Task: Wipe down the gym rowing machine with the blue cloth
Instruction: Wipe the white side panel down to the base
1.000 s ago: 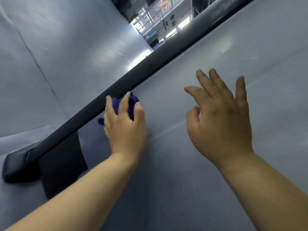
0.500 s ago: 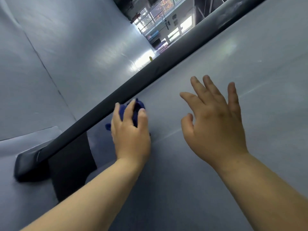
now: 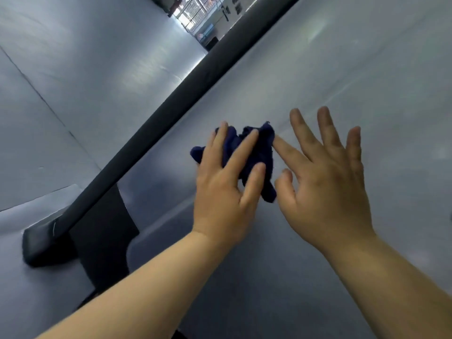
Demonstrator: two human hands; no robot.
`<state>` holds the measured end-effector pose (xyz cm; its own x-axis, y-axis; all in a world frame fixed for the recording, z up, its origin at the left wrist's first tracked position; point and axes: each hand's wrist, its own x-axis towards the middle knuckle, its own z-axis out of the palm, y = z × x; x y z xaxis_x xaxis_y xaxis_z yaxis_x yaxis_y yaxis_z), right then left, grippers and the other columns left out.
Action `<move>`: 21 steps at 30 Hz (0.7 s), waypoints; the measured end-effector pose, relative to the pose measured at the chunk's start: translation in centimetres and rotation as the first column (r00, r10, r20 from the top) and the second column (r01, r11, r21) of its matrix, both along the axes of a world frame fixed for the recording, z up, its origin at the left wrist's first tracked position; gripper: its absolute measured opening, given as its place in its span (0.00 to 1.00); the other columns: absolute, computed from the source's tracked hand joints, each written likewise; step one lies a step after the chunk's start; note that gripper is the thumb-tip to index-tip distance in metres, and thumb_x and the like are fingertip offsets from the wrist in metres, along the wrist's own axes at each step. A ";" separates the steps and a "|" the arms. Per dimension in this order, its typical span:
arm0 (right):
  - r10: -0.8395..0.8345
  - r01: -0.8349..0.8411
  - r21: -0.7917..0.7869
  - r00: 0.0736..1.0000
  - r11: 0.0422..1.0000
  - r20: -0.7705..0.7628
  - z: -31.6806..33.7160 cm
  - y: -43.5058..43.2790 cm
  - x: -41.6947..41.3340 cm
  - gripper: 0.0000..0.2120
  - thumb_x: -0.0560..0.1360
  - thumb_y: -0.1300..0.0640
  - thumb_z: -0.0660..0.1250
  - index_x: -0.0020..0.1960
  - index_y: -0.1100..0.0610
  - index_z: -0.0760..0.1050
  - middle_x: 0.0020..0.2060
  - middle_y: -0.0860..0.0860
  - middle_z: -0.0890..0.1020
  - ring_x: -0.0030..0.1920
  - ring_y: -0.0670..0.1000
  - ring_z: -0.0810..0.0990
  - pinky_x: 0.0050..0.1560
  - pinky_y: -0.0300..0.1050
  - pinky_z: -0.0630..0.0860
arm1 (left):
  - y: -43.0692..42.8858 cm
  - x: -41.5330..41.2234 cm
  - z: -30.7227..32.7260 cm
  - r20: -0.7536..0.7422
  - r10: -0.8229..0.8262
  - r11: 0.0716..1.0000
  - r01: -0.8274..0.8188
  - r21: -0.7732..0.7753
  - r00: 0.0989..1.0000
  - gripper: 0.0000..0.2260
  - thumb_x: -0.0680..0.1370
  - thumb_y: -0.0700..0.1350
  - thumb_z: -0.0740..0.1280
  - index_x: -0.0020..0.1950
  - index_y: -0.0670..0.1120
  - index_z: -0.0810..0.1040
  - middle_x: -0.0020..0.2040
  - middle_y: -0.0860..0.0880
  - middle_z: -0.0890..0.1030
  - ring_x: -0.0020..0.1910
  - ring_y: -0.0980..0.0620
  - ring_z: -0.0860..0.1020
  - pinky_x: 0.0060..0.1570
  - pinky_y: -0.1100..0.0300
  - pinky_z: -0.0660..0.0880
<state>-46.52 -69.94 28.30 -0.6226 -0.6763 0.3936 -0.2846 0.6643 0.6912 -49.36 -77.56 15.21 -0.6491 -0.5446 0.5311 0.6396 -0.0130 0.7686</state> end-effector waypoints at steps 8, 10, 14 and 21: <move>-0.056 0.044 -0.217 0.997 0.975 -0.053 -4.0 5.2 3.5 0.33 0.72 0.60 0.62 0.76 0.49 0.65 0.79 0.52 0.59 0.78 0.58 0.52 0.75 0.58 0.42 | 3.7 2.6 -10.5 -0.035 0.091 0.862 -0.096 -0.498 0.995 0.17 0.81 0.61 0.55 0.63 0.53 0.71 0.80 0.47 0.50 0.79 0.42 0.50 0.70 0.35 0.60; -0.070 0.053 -0.264 0.996 0.963 -0.058 -4.9 6.8 4.4 0.33 0.72 0.60 0.62 0.77 0.48 0.63 0.79 0.52 0.57 0.79 0.58 0.50 0.75 0.57 0.40 | 2.6 1.1 -6.5 -0.136 0.125 0.836 -0.178 -0.519 0.983 0.20 0.80 0.62 0.58 0.66 0.52 0.70 0.78 0.42 0.56 0.77 0.39 0.54 0.70 0.34 0.60; -0.115 0.092 -0.348 0.992 0.933 -0.047 -6.8 9.8 5.8 0.33 0.75 0.59 0.62 0.78 0.46 0.59 0.80 0.50 0.53 0.79 0.56 0.44 0.75 0.53 0.35 | 2.1 0.0 -2.2 -0.420 0.029 0.715 -0.312 -0.625 0.907 0.28 0.74 0.64 0.69 0.69 0.51 0.74 0.75 0.39 0.64 0.76 0.36 0.59 0.70 0.36 0.60; -0.115 0.025 -0.522 0.983 0.853 -0.141 -9.7 14.8 7.6 0.32 0.75 0.56 0.63 0.77 0.48 0.60 0.79 0.53 0.57 0.79 0.58 0.49 0.77 0.54 0.40 | 0.2 -0.5 -1.5 -0.611 -0.309 0.386 -0.491 -0.781 0.729 0.12 0.81 0.42 0.67 0.63 0.53 0.73 0.73 0.41 0.65 0.72 0.38 0.66 0.69 0.41 0.65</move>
